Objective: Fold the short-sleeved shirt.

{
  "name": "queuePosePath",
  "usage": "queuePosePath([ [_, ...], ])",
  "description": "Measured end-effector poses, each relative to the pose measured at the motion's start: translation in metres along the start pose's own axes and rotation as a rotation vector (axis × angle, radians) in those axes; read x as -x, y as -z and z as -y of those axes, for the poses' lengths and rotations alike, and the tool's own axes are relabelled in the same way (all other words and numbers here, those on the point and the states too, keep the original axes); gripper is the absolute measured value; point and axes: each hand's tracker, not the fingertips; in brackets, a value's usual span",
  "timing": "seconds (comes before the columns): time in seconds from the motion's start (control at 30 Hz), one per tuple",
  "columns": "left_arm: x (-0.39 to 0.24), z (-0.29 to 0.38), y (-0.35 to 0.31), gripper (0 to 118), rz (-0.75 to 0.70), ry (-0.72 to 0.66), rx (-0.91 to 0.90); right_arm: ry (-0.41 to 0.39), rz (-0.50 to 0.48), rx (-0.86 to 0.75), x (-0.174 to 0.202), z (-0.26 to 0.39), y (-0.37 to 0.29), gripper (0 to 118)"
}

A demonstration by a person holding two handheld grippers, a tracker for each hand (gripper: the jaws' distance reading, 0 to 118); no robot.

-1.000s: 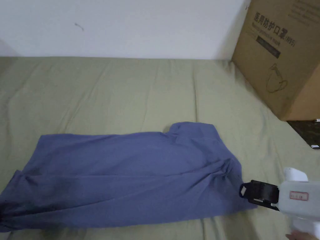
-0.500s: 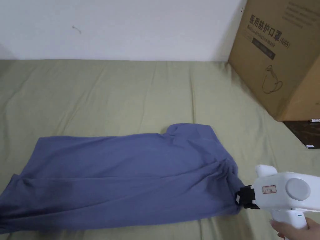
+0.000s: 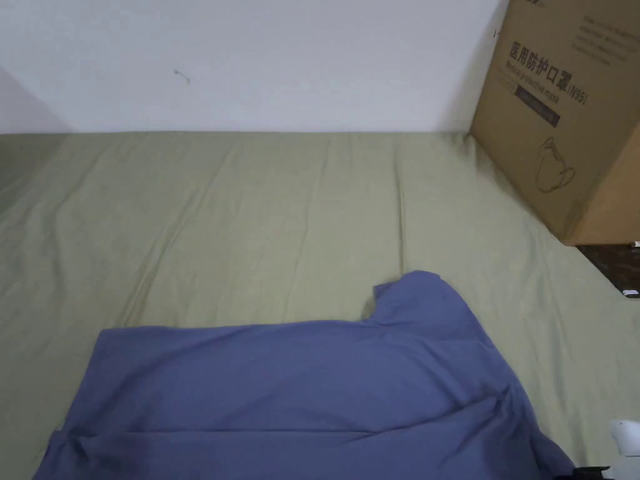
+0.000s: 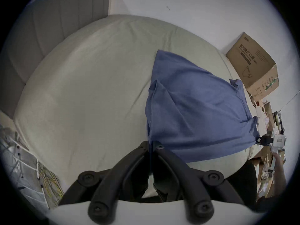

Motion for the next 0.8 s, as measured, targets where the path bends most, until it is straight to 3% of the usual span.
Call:
queuePosePath([
  [0.1,0.001,0.007,-0.001,5,0.013,-0.018,-0.013,0.036,-0.024,-0.017,-0.002,0.009,0.003,13],
  [0.13,0.0,0.003,0.0,13,0.016,-0.02,-0.027,0.028,-0.013,-0.024,0.002,0.01,0.002,29],
  [0.17,-0.003,0.001,-0.003,33,0.0,-0.012,-0.044,-0.008,0.077,-0.034,0.008,0.01,0.001,67],
  [0.2,-0.004,0.0,-0.006,33,-0.031,0.004,-0.069,-0.032,0.127,-0.043,0.012,0.01,0.0,67],
  [0.23,-0.006,-0.003,-0.01,39,-0.031,0.006,-0.089,-0.05,0.123,-0.05,0.015,0.011,-0.003,78],
  [0.27,-0.008,-0.006,-0.013,52,-0.018,0.0,-0.096,-0.05,0.096,-0.059,0.018,0.011,-0.008,95],
  [0.3,-0.01,-0.008,-0.017,77,-0.016,-0.004,-0.106,-0.055,0.077,-0.085,0.022,0.008,-0.015,112],
  [0.33,-0.015,-0.01,-0.023,102,-0.003,0.002,-0.145,-0.068,0.052,-0.125,0.029,0.005,-0.023,117],
  [0.37,-0.021,-0.014,-0.031,117,0.015,0.018,-0.194,-0.083,0.039,-0.15,0.037,0.003,-0.03,117],
  [0.5,-0.05,-0.032,-0.05,116,0.052,0.104,-0.253,-0.178,0.031,-0.261,0.077,-0.013,-0.057,117],
  [0.6,-0.076,-0.046,-0.064,112,0.074,0.188,-0.282,-0.201,-0.009,-0.296,0.102,-0.027,-0.066,114],
  [0.63,-0.084,-0.051,-0.069,101,0.105,0.205,-0.312,-0.215,-0.027,-0.329,0.111,-0.03,-0.07,104],
  [0.7,-0.098,-0.064,-0.068,29,0.117,0.236,-0.321,-0.235,-0.006,-0.381,0.128,-0.042,-0.068,23],
  [0.73,-0.108,-0.072,-0.067,0,0.092,0.259,-0.33,-0.245,-0.013,-0.383,0.135,-0.047,-0.064,0],
  [0.8,-0.114,-0.091,-0.054,0,0.103,0.264,-0.317,-0.223,-0.06,-0.39,0.143,-0.063,-0.056,0],
])
